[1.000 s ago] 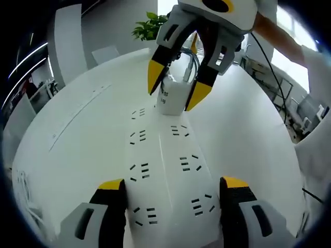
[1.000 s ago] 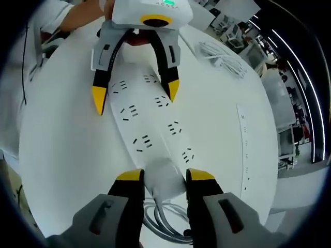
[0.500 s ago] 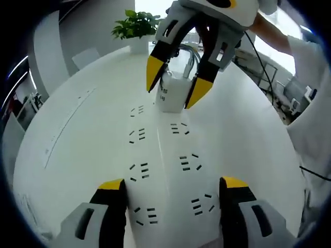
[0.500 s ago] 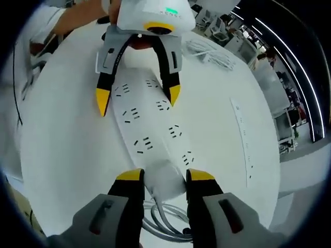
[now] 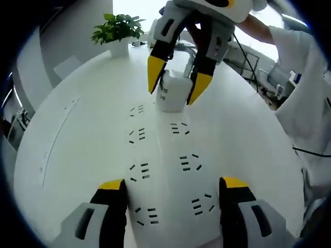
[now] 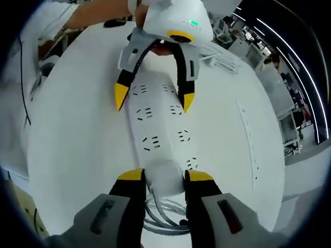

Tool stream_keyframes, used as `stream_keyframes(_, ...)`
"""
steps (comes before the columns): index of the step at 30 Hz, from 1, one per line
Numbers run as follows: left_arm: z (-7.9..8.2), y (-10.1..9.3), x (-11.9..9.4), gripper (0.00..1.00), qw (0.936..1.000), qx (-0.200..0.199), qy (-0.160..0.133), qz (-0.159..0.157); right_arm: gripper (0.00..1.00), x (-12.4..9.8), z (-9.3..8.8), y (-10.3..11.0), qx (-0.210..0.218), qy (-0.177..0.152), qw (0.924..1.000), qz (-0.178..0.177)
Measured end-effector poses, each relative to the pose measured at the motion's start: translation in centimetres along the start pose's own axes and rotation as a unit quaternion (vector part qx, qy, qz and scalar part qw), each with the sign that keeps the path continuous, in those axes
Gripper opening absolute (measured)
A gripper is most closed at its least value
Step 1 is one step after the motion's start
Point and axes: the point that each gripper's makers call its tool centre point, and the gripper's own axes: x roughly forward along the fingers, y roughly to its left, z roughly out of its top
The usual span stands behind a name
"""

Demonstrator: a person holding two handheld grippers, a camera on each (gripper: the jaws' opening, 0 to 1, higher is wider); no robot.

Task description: Straighten the power strip on the desk, plug the charger into it

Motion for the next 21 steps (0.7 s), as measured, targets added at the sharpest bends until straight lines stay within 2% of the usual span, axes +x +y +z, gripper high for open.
stream_keyframes(3, 0.03, 0.16, -0.02, 0.73, 1.0000, 0.005, 0.008, -0.003, 0.27, 0.05, -0.08, -0.06, -0.019, 0.005, 0.9998, 0.003)
stream_keyframes(6, 0.04, 0.29, -0.06, 0.73, 0.9999, 0.007, 0.009, -0.008, 0.26, 0.04, -0.09, -0.06, -0.016, 0.011, 0.9998, 0.001)
stream_keyframes(14, 0.01, 0.33, -0.06, 0.72, 0.9994, 0.024, 0.009, -0.021, 0.26, -0.13, -0.02, 0.42, 0.020, 0.020, 0.9995, -0.010)
stream_keyframes(21, -0.10, 0.43, -0.04, 0.72, 0.9985, 0.042, 0.026, -0.026, 0.26, -0.23, 0.05, 0.84, 0.046, 0.030, 0.9982, -0.023)
